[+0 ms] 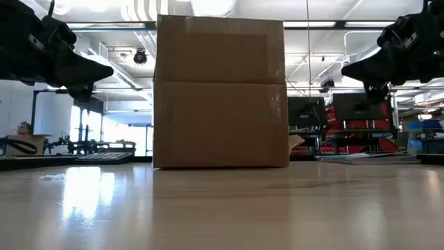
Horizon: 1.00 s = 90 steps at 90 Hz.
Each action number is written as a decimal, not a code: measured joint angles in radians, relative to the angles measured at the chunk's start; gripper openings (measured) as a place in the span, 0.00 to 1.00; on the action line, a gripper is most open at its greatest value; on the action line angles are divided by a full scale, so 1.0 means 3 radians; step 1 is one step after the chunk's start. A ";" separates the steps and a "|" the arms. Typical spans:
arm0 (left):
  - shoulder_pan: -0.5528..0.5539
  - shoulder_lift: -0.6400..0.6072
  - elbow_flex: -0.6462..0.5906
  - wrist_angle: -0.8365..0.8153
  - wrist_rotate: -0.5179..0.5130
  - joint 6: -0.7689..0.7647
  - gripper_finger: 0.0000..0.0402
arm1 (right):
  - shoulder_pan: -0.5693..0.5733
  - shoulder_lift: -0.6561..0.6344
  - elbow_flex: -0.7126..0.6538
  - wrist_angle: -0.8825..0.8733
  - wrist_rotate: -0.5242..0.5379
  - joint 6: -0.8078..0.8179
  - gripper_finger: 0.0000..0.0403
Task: Wrap mug
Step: Return to Home Position
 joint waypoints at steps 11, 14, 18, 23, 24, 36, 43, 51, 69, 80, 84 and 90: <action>0.0000 0.0069 0.0001 0.0003 0.0001 -0.0004 0.00 | 0.0000 -0.0001 0.0000 0.0000 0.0001 -0.0075 0.00; 0.0000 0.0089 0.0001 0.0005 0.0001 -0.0004 0.00 | 0.0000 0.0000 0.0000 0.0000 0.0000 -0.0088 0.00; 0.0000 0.0117 0.0004 0.0007 0.0001 -0.0004 0.00 | 0.0000 0.0000 0.0000 0.0000 -0.0002 -0.0092 0.00; 0.0000 0.0155 0.0005 0.0013 0.0001 -0.0004 0.00 | 0.0000 0.0000 0.0000 0.0000 -0.0002 -0.0076 0.00; 0.0000 0.0163 0.0005 0.0013 0.0001 -0.0004 0.00 | 0.0000 0.0000 0.0000 0.0000 -0.0002 -0.0069 0.00; 0.0000 0.0252 0.0007 0.0013 0.0003 -0.0005 0.00 | 0.0000 0.0000 0.0000 0.0002 -0.0001 -0.0062 0.00; 0.0000 0.0304 0.0008 0.0014 0.0004 -0.0005 0.00 | 0.0000 0.0000 -0.0001 0.0005 -0.0001 -0.0062 0.00; 0.0000 0.0360 0.0010 0.0017 0.0004 -0.0006 0.00 | 0.0000 0.0000 -0.0003 0.0006 -0.0001 -0.0062 0.00; 0.0000 0.0478 0.0010 0.0028 0.0006 -0.0006 0.00 | 0.0000 0.0000 -0.0003 0.0006 -0.0001 -0.0062 0.00; 0.0000 0.0542 0.0010 0.0028 0.0008 -0.0006 0.00 | 0.0000 0.0000 -0.0003 0.0006 -0.0001 -0.0062 0.00; 0.0000 0.0563 0.0011 0.0028 0.0008 -0.0006 0.00 | 0.0000 0.0000 -0.0003 0.0007 0.0000 -0.0062 0.00; 0.0000 0.0596 0.0011 0.0028 0.0009 -0.0006 0.00 | 0.0000 0.0000 -0.0003 0.0008 0.0000 -0.0061 0.00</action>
